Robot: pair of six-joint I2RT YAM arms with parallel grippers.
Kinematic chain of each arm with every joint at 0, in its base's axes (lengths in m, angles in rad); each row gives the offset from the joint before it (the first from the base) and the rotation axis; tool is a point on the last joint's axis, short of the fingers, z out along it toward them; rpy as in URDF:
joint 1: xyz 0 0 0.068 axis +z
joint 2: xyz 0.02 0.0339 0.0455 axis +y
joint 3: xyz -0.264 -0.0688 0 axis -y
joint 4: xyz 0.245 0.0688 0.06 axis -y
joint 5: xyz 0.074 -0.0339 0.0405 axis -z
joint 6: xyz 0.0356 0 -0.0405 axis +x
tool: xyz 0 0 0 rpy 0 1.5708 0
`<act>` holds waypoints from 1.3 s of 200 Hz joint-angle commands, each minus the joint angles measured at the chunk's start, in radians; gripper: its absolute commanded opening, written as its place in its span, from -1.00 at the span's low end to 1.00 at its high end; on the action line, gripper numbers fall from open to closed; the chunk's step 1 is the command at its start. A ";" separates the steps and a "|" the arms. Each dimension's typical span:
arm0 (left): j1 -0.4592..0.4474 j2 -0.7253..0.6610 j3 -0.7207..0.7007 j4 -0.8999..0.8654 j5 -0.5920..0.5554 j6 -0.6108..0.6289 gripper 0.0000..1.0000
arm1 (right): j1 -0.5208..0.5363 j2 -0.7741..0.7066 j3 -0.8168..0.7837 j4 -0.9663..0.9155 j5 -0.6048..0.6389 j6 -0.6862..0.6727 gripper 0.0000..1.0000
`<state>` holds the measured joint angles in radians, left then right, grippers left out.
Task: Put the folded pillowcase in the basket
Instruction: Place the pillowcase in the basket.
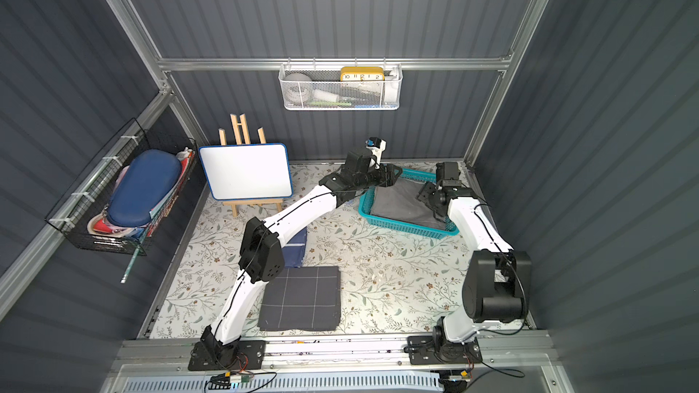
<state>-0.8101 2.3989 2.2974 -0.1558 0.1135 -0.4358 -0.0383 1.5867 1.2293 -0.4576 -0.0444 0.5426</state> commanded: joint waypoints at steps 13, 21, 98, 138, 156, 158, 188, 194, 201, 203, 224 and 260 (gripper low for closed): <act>0.000 0.117 0.043 -0.044 0.128 -0.008 0.31 | -0.003 0.031 -0.029 0.031 -0.023 0.036 0.29; 0.002 0.134 0.049 -0.049 0.140 -0.017 0.34 | -0.005 0.041 -0.035 0.023 0.000 0.040 0.29; 0.017 0.229 0.045 -0.078 0.106 -0.041 0.38 | -0.065 0.126 -0.082 0.031 0.058 0.057 0.29; 0.033 0.203 0.011 -0.077 0.071 -0.037 0.39 | -0.079 0.129 -0.078 0.008 0.111 0.064 0.29; 0.034 0.187 0.014 -0.085 0.062 -0.025 0.40 | -0.079 0.108 -0.077 -0.015 0.102 0.059 0.29; 0.034 0.183 0.015 -0.085 0.062 -0.022 0.40 | -0.079 0.103 -0.077 -0.019 0.096 0.059 0.29; 0.034 0.117 0.015 -0.076 0.042 0.017 0.44 | -0.078 0.017 -0.083 -0.010 0.073 0.039 0.29; 0.033 0.102 0.010 -0.060 0.039 0.021 0.45 | -0.078 -0.002 -0.086 -0.003 0.062 0.033 0.29; 0.031 0.082 0.000 -0.041 0.046 0.024 0.45 | -0.078 -0.022 -0.089 0.024 0.044 0.028 0.29; 0.031 0.076 -0.004 -0.033 0.047 0.026 0.45 | -0.078 -0.028 -0.090 0.034 0.039 0.027 0.29; 0.031 0.032 -0.061 0.067 0.087 0.031 0.48 | -0.078 -0.060 -0.109 0.129 -0.013 0.027 0.29; 0.031 0.107 -0.001 0.123 0.148 0.025 0.50 | -0.077 0.027 -0.059 0.197 -0.075 0.036 0.29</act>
<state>-0.7837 2.4744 2.2601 -0.0921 0.2081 -0.4316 -0.1123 1.5398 1.1446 -0.3092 -0.0586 0.5835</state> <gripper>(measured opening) 0.747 0.646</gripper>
